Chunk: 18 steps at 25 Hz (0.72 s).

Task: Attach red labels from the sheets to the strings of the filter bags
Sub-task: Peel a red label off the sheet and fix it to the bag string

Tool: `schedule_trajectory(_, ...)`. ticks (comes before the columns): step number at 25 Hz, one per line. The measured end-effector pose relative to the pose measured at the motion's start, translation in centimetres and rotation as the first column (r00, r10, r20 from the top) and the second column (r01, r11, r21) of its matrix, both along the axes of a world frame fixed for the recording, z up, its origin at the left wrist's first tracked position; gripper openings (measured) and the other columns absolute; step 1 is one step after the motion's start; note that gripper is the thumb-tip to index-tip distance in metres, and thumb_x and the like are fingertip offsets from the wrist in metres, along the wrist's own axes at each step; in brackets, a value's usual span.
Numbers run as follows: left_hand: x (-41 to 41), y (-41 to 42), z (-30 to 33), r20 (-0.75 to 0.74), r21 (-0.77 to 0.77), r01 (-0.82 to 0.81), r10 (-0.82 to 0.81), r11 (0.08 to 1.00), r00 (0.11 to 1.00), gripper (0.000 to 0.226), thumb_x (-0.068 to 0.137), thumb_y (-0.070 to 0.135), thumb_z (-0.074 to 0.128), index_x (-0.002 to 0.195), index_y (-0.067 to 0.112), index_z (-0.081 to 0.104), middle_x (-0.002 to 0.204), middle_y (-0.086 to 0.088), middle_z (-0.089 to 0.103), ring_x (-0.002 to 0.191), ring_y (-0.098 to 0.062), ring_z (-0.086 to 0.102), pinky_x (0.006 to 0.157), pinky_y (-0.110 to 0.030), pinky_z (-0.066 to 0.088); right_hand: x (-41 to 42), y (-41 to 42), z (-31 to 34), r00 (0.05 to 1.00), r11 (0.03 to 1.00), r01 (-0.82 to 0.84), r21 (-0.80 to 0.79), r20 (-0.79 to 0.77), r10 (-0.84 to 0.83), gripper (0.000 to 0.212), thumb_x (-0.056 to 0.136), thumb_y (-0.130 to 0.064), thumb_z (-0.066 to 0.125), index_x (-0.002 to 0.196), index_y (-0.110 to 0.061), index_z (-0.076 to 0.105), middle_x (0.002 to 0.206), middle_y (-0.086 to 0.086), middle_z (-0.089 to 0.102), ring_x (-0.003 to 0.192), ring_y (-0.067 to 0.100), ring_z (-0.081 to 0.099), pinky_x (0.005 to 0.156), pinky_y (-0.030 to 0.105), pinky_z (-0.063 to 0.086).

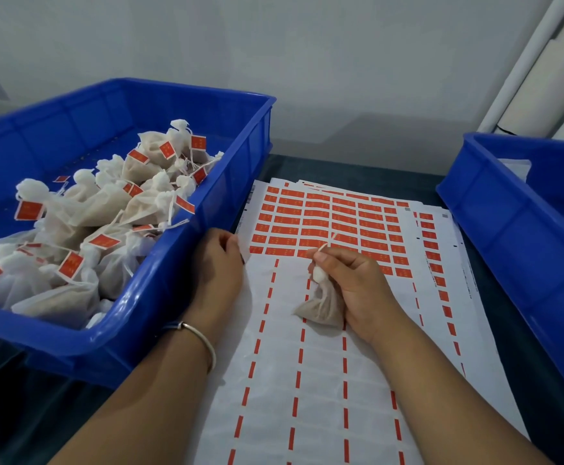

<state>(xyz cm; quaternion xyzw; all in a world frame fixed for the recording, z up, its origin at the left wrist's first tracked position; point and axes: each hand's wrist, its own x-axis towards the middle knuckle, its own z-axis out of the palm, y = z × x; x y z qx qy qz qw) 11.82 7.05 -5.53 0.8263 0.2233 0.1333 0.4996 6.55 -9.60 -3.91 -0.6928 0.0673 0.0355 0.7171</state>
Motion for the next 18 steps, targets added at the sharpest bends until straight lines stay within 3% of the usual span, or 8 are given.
schedule_trajectory(2,-0.3,-0.1,0.4,0.047,-0.034,-0.016,0.018,0.999,0.999,0.023,0.095,0.021,0.049,0.074,0.028,0.045,0.075,0.012,0.053,0.069,-0.007,0.056,0.07,-0.012,0.041,-0.3,-0.4,0.6,0.995,0.995,0.028,-0.098,0.095,-0.019,0.015,0.073,-0.044,0.065,0.074,-0.033,0.075,0.089,-0.024,0.07,0.093,0.007,0.064,0.075,0.02,0.053)
schedule_trajectory(6,-1.4,-0.9,1.8,0.16,-0.003,0.085,-0.083,0.996,0.984,0.015,0.095,0.023,0.05,0.083,0.031,0.049,0.081,0.013,0.056,0.073,-0.005,0.057,0.063,-0.01,0.038,-1.2,-1.4,2.1,0.95,0.947,0.082,-0.309,0.31,0.019,0.001,0.077,-0.039,0.064,0.076,-0.039,0.066,0.078,-0.041,0.062,0.087,-0.018,0.057,0.061,-0.002,0.04)
schedule_trajectory(8,-1.7,-2.1,3.0,0.175,-0.026,0.172,-0.165,0.985,0.971,0.014,0.093,0.027,0.052,0.081,0.034,0.051,0.08,0.014,0.058,0.073,-0.005,0.059,0.058,-0.012,0.04,-1.5,-1.8,2.6,0.935,0.947,0.093,-0.307,0.353,0.023,0.01,0.069,-0.046,0.06,0.078,-0.042,0.063,0.074,-0.043,0.06,0.084,-0.02,0.057,0.06,-0.003,0.04)
schedule_trajectory(11,-2.3,-4.8,4.6,0.143,-0.217,0.279,-0.253,0.935,0.957,0.014,0.092,0.03,0.055,0.078,0.034,0.056,0.076,0.014,0.063,0.065,-0.003,0.063,0.05,-0.011,0.043,-1.8,-2.0,2.8,0.927,0.949,0.11,-0.297,0.376,0.011,0.013,0.065,-0.045,0.06,0.078,-0.045,0.061,0.07,-0.046,0.058,0.081,-0.023,0.057,0.059,-0.004,0.039)
schedule_trajectory(14,-3.2,-7.6,4.9,0.11,-0.434,0.324,-0.308,0.841,0.945,0.015,0.093,0.029,0.053,0.08,0.03,0.06,0.07,0.014,0.065,0.059,-0.003,0.064,0.049,-0.013,0.046,-2.1,-2.6,2.4,0.916,0.956,0.136,-0.26,0.4,-0.021,0.012,0.071,-0.035,0.067,0.074,-0.045,0.061,0.069,-0.043,0.06,0.079,-0.019,0.059,0.058,-0.002,0.041)
schedule_trajectory(18,-4.5,-9.1,3.7,0.052,-0.546,0.389,-0.433,0.742,0.9,0.019,0.096,0.029,0.048,0.08,0.03,0.058,0.062,0.016,0.065,0.055,-0.005,0.065,0.047,-0.015,0.046,-2.1,-3.6,1.4,0.905,0.958,0.201,-0.203,0.414,-0.102,0.008,0.076,-0.033,0.069,0.078,-0.04,0.066,0.075,-0.032,0.066,0.081,-0.008,0.065,0.06,0.002,0.046)
